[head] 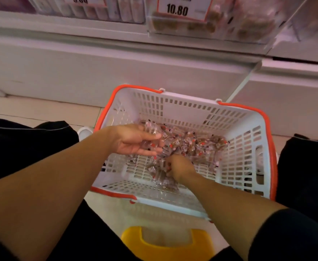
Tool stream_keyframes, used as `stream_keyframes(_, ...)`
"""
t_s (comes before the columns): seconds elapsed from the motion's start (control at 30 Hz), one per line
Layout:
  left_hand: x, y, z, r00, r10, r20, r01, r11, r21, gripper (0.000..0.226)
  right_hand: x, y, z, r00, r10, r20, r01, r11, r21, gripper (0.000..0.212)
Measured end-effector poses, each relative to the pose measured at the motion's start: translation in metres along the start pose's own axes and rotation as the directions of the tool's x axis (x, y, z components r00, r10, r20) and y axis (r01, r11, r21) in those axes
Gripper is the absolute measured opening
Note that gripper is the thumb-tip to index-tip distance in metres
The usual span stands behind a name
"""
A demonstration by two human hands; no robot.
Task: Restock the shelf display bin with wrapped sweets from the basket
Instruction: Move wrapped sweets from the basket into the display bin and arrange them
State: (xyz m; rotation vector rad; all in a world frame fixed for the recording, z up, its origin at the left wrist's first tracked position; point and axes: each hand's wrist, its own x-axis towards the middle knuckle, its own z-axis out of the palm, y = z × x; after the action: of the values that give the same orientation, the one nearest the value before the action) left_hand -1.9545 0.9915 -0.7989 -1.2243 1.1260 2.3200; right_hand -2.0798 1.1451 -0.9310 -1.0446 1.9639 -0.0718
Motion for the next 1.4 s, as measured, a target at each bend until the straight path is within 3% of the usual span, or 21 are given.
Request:
stream_keyframes(0.1, -0.006, 0.009, 0.004, 0.998, 0.038, -0.042, -0.034, 0.994, 0.106, 0.048, -0.014, -0.012, -0.058, 0.986, -0.069, 0.152, 0.037, 0.978, 0.205, 0.026)
stream_keyframes(0.2, -0.022, 0.029, 0.012, 0.995, 0.094, -0.013, -0.092, 0.989, 0.117, 0.047, -0.049, -0.032, -0.136, 0.941, -0.223, 0.256, 0.062, 0.854, 0.517, 0.016)
stream_keyframes(0.3, -0.051, 0.061, 0.032, 0.985, 0.116, 0.131, -0.135, 0.980, 0.148, 0.036, -0.094, -0.050, -0.206, 0.923, -0.359, 0.140, 0.197, 0.753, 0.628, 0.019)
stream_keyframes(0.4, -0.090, 0.098, 0.062, 0.925, 0.145, 0.351, -0.221, 0.957, 0.187, 0.034, -0.146, -0.070, -0.254, 0.890, -0.440, -0.118, 0.422, 0.699, 0.577, 0.016)
stream_keyframes(0.5, -0.127, 0.128, 0.090, 0.875, 0.188, 0.447, -0.327, 0.909, 0.260, 0.034, -0.188, -0.084, -0.279, 0.794, -0.506, -0.338, 0.607, 0.626, 0.489, 0.020)
stream_keyframes(0.63, -0.157, 0.151, 0.108, 0.858, 0.231, 0.460, -0.403, 0.857, 0.322, 0.027, -0.213, -0.096, -0.291, 0.643, -0.505, -0.575, 0.743, 0.593, 0.311, 0.059)
stream_keyframes(0.73, -0.161, 0.156, 0.113, 0.856, 0.240, 0.458, -0.424, 0.834, 0.354, 0.026, -0.217, -0.100, -0.294, 0.622, -0.596, -0.507, 0.761, 0.612, 0.215, 0.071)
stream_keyframes(0.9, -0.162, 0.173, 0.108, 0.818, 0.268, 0.508, -0.481, 0.804, 0.351, 0.032, -0.211, -0.111, -0.320, 0.664, -0.669, -0.335, 0.748, 0.587, 0.310, 0.057)
stream_keyframes(1.0, -0.169, 0.194, 0.104, 0.795, 0.389, 0.465, -0.547, 0.791, 0.273, 0.044, -0.208, -0.126, -0.346, 0.672, -0.687, -0.275, 0.733, 0.568, 0.374, 0.038)
stream_keyframes(1.07, -0.175, 0.209, 0.100, 0.788, 0.514, 0.338, -0.597, 0.772, 0.218, 0.051, -0.195, -0.137, -0.365, 0.679, -0.654, -0.334, 0.733, 0.572, 0.369, 0.035)
stream_keyframes(1.1, -0.177, 0.215, 0.096, 0.761, 0.611, 0.217, -0.649, 0.708, 0.278, 0.049, -0.186, -0.143, -0.374, 0.688, -0.612, -0.390, 0.725, 0.577, 0.375, 0.036)
stream_keyframes(1.13, -0.178, 0.220, 0.091, 0.680, 0.731, 0.060, -0.677, 0.595, 0.432, 0.046, -0.173, -0.150, -0.384, 0.702, -0.553, -0.449, 0.711, 0.585, 0.391, 0.038)
stream_keyframes(1.2, -0.176, 0.228, 0.073, 0.341, 0.926, -0.163, -0.505, 0.327, 0.799, 0.051, -0.143, -0.163, -0.405, 0.726, -0.408, -0.554, 0.666, 0.620, 0.415, 0.034)
stream_keyframes(1.23, -0.173, 0.231, 0.065, 0.215, 0.961, -0.176, -0.358, 0.246, 0.901, 0.059, -0.125, -0.170, -0.414, 0.726, -0.339, -0.599, 0.634, 0.667, 0.391, 0.027)
stream_keyframes(1.27, -0.171, 0.232, 0.058, 0.187, 0.969, -0.163, -0.216, 0.202, 0.955, 0.065, -0.108, -0.177, -0.422, 0.717, -0.292, -0.633, 0.591, 0.737, 0.329, 0.023)
stream_keyframes(1.33, -0.160, 0.231, 0.049, 0.269, 0.952, -0.148, 0.018, 0.148, 0.989, 0.068, -0.070, -0.190, -0.434, 0.690, -0.249, -0.680, 0.499, 0.844, 0.197, 0.026)
stream_keyframes(1.4, -0.145, 0.231, 0.047, 0.287, 0.948, -0.140, 0.092, 0.118, 0.989, 0.064, -0.035, -0.200, -0.441, 0.667, -0.211, -0.714, 0.454, 0.875, 0.166, 0.028)
